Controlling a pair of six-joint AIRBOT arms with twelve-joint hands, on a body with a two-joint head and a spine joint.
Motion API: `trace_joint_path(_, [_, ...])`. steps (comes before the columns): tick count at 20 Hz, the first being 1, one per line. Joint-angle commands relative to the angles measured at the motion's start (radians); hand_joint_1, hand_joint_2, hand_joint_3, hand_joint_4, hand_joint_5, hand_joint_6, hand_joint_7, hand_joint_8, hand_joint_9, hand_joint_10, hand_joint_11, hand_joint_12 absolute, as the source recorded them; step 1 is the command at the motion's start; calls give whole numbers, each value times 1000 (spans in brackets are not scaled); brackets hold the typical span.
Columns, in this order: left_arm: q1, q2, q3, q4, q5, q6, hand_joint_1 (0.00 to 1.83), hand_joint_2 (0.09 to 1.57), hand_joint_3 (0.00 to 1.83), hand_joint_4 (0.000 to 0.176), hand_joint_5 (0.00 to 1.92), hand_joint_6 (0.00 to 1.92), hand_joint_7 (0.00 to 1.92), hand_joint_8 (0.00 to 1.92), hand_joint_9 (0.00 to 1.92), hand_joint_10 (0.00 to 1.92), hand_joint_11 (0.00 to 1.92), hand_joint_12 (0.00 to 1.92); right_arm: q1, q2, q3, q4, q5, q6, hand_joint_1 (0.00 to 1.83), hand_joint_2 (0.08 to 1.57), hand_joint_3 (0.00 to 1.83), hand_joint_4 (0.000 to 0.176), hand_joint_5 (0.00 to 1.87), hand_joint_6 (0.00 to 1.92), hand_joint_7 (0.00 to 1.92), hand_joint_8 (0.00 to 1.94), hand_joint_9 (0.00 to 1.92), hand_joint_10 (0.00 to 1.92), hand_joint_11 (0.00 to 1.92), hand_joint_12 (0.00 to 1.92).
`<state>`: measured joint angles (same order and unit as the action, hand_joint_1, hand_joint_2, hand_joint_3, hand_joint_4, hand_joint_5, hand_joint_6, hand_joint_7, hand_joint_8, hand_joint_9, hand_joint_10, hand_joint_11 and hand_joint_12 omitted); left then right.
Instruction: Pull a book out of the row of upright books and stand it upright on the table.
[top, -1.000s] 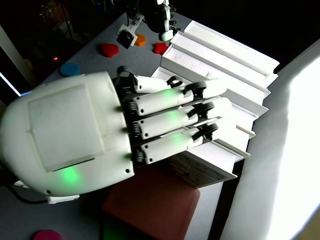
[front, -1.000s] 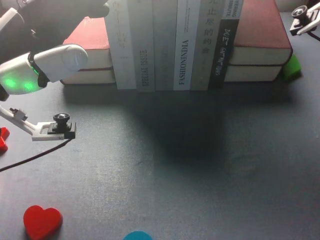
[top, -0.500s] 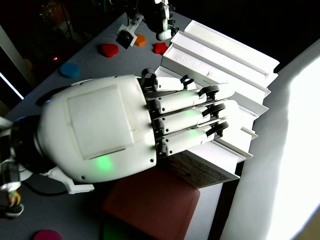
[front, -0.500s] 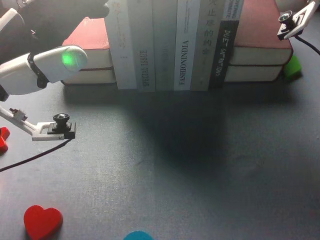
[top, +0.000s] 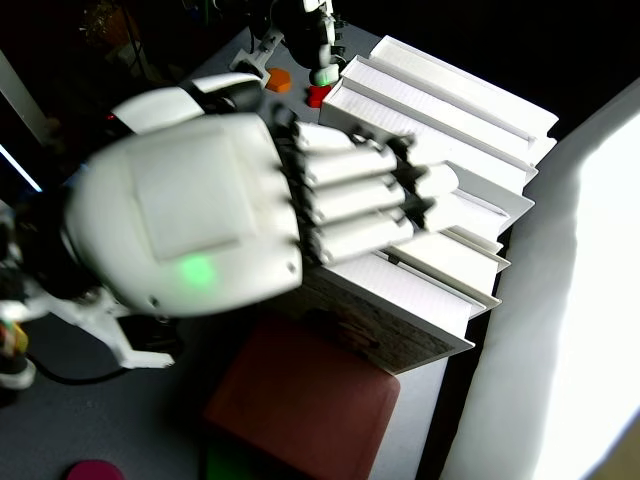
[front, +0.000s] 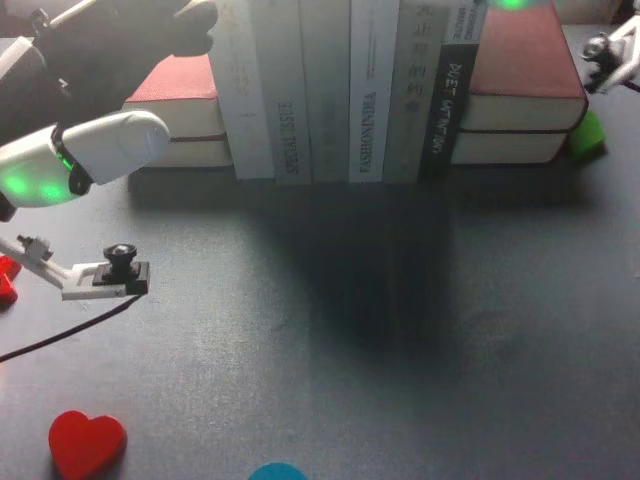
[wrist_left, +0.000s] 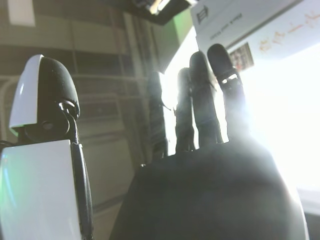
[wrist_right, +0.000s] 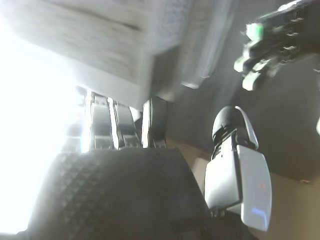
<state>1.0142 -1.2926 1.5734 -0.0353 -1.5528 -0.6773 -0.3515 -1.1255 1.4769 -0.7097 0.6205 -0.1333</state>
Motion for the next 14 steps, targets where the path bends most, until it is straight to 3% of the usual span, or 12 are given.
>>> trace_joint_path(1, [2, 0, -8, -41, -119, -9, 1010, 1006, 5, 22, 451, 6, 255, 3, 349, 5, 0, 977, 22, 23, -32, 7, 88, -3, 0, 1047, 0, 132, 540, 9, 0, 0, 0, 0, 0, 0])
trace_joint_path(2, [7, 0, -10, -46, -121, -9, 1017, 1014, 8, 23, 462, 10, 267, 8, 350, 5, 0, 977, 27, 40, -53, -6, 89, -13, 0, 1041, 0, 117, 489, 1, 0, 0, 0, 0, 0, 0])
trace_joint_path(3, [12, 0, -11, -51, -124, -9, 1017, 1014, 8, 23, 462, 10, 267, 8, 350, 5, 0, 977, 33, 61, -80, -19, 89, -25, 0, 1041, 0, 117, 489, 1, 0, 0, 0, 0, 0, 0])
trace_joint_path(5, [22, -1, -14, -59, -127, -9, 1007, 1013, 4, 40, 485, 14, 270, 5, 384, 15, 0, 1023, 41, 98, -130, -37, 96, -52, 0, 1057, 0, 97, 452, 3, 0, 0, 0, 0, 0, 0])
trace_joint_path(6, [29, -3, -14, -69, -134, -9, 1004, 1029, 10, 32, 463, 1, 281, 7, 399, 17, 0, 1040, 41, 114, -153, -50, 109, -55, 0, 1047, 0, 72, 478, 14, 0, 0, 0, 0, 0, 0])
trace_joint_path(8, [41, -6, -15, -82, -143, -9, 995, 1029, 5, 39, 467, 3, 312, 11, 405, 16, 0, 1010, 41, 114, -178, -52, 127, -61, 0, 1048, 0, 27, 509, 25, 0, 0, 0, 0, 0, 0])
trace_joint_path(10, [49, -8, -16, -92, -146, -9, 935, 1036, 3, 48, 466, 0, 264, 4, 395, 9, 0, 936, 41, 114, -190, -59, 134, -62, 0, 1060, 0, 57, 466, 5, 0, 0, 0, 0, 0, 0])
trace_joint_path(13, [51, -7, -16, -94, -149, -9, 963, 1045, 3, 41, 469, 4, 290, 9, 396, 7, 0, 935, 41, 114, -192, -60, 133, -70, 0, 1074, 0, 45, 491, 14, 0, 0, 0, 0, 0, 0])
trace_joint_path(14, [51, -9, -15, -94, -149, -9, 970, 1047, 2, 38, 476, 5, 315, 13, 411, 11, 0, 960, 41, 114, -190, -60, 132, -70, 0, 1084, 0, 17, 513, 23, 0, 0, 0, 0, 0, 0])
